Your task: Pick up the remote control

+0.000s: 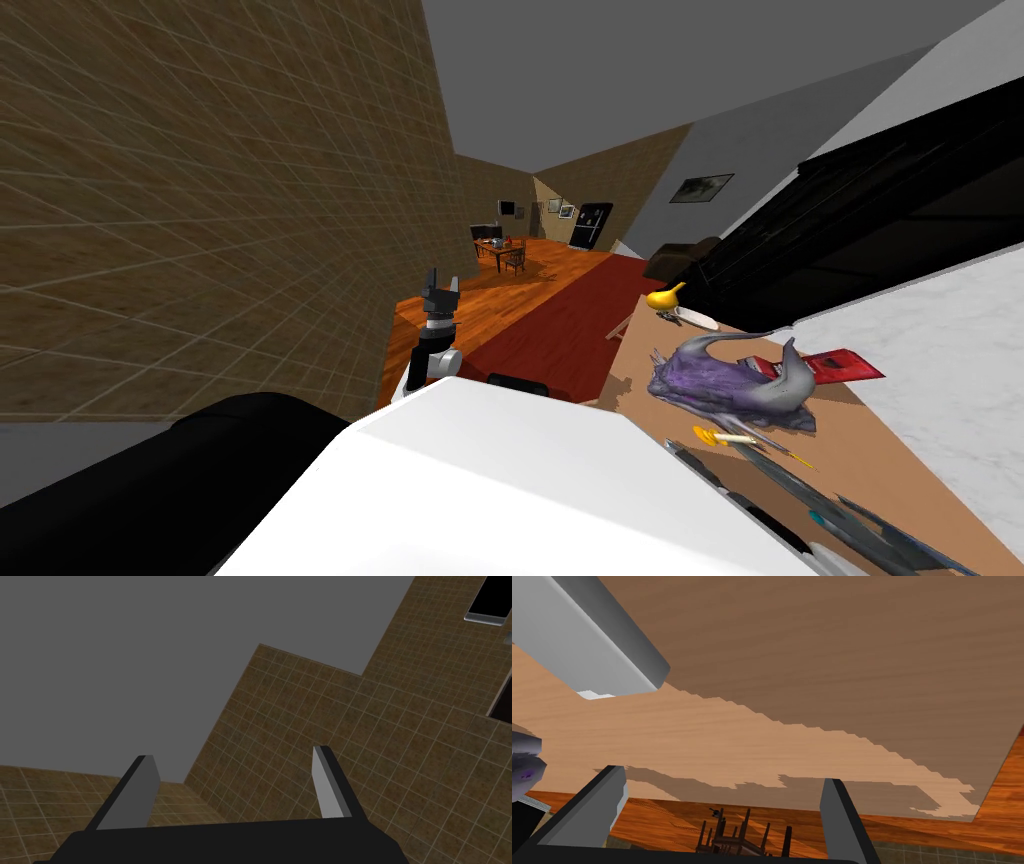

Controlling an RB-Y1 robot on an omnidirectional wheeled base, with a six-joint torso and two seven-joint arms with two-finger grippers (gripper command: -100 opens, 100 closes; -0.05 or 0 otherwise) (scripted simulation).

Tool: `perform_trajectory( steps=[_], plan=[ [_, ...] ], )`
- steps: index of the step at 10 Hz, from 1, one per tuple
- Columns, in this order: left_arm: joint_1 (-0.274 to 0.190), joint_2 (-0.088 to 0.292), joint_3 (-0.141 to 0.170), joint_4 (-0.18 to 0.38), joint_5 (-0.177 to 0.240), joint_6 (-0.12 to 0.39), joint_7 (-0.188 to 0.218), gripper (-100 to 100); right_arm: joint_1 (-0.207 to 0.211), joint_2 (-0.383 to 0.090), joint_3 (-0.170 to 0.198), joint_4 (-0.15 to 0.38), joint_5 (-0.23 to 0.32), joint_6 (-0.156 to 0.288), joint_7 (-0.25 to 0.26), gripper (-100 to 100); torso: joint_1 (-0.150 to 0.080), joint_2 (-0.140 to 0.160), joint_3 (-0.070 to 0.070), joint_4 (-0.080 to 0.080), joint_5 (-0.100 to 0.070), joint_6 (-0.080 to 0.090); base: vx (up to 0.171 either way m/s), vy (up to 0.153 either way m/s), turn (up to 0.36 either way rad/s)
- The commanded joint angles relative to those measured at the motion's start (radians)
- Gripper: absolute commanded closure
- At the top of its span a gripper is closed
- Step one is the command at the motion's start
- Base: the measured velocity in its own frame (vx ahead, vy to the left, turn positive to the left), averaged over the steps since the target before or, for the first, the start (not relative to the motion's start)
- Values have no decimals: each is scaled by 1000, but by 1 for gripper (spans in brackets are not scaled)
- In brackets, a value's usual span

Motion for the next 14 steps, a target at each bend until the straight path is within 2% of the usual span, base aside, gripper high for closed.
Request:
perform_trajectory(
  steps=[1,2,3,7,8,10,11,13,14],
  plan=[
    [0,0,0,0,0,0,0,0,-7,5,3,38,3,-13,12,-100,0,0,0,0,0,0,30,-16,3],
    [0,0,0,0,0,0,0,0,-4,-7,28,61,16,-21,29,-100,0,1,0,0,0,0,53,-26,190],
    [0,0,0,0,0,0,0,0,-4,-7,28,84,16,-21,29,-100,0,-1,0,0,0,-1,57,-34,92],
    [0,0,0,0,0,0,0,0,10,-26,128,238,61,-55,85,-100,-5,-4,-2,-1,-1,0,86,-75,210],
    [0,0,0,0,0,0,0,0,10,-26,128,232,61,-55,85,-100,-5,-3,-2,-1,-1,0,38,-59,54],
    [0,0,0,0,0,0,0,0,18,-22,177,296,79,-71,105,-100,-1,0,0,0,0,0,24,-46,145],
    [0,0,0,0,0,0,0,0,18,-22,177,315,79,-71,105,-100,-2,0,0,0,0,0,19,-46,58],
    [0,0,0,0,0,0,0,0,18,-22,177,296,79,-71,105,-100,1,2,1,0,0,1,-1,-9,-20],
    [0,0,0,0,0,0,0,0,25,-14,221,340,94,-84,120,-100,2,2,1,1,0,0,4,-39,176]
  ],
)
